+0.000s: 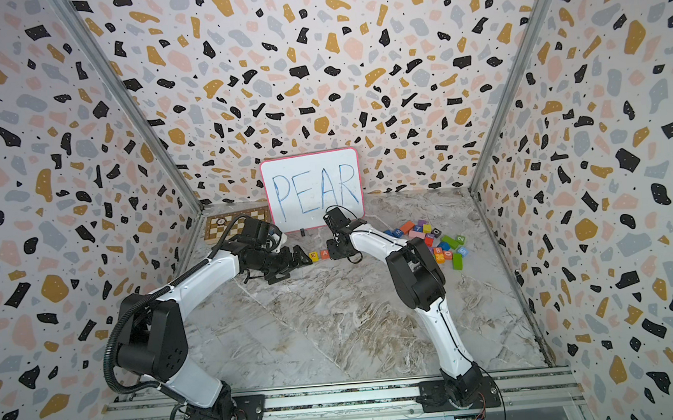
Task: Spell the uppercase word “pear” with letter blocks
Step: Place the letter block at the center of the board.
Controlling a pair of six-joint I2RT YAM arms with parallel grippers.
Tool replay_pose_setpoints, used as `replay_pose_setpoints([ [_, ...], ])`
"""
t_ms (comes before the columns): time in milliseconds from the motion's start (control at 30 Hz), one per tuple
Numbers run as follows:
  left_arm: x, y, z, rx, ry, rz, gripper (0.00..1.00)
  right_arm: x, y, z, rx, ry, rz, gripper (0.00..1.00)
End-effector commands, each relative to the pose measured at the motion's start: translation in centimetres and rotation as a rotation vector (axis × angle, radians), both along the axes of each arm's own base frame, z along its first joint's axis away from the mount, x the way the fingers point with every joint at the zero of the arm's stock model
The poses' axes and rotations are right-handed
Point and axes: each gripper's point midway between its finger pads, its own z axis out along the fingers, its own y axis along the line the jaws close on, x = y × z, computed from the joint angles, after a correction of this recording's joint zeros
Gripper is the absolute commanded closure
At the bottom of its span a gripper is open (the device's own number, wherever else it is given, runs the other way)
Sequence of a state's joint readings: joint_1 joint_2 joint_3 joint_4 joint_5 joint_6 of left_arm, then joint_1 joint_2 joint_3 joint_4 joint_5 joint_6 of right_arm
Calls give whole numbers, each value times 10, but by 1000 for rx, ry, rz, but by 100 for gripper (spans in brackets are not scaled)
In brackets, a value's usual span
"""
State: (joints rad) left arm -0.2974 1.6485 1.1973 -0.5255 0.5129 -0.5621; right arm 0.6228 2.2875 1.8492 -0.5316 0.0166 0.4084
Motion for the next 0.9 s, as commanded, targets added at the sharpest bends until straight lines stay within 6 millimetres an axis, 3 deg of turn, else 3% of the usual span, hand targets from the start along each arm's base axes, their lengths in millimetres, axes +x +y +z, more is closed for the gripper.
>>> replay_pose_setpoints([
  [0,9,-3,15,-21,-29,-3,1,10,-3,11,-11,-10,-51,66],
  [867,12,3,12,-48,-17,16,1,18,9,-2,-10,16,-57,64],
])
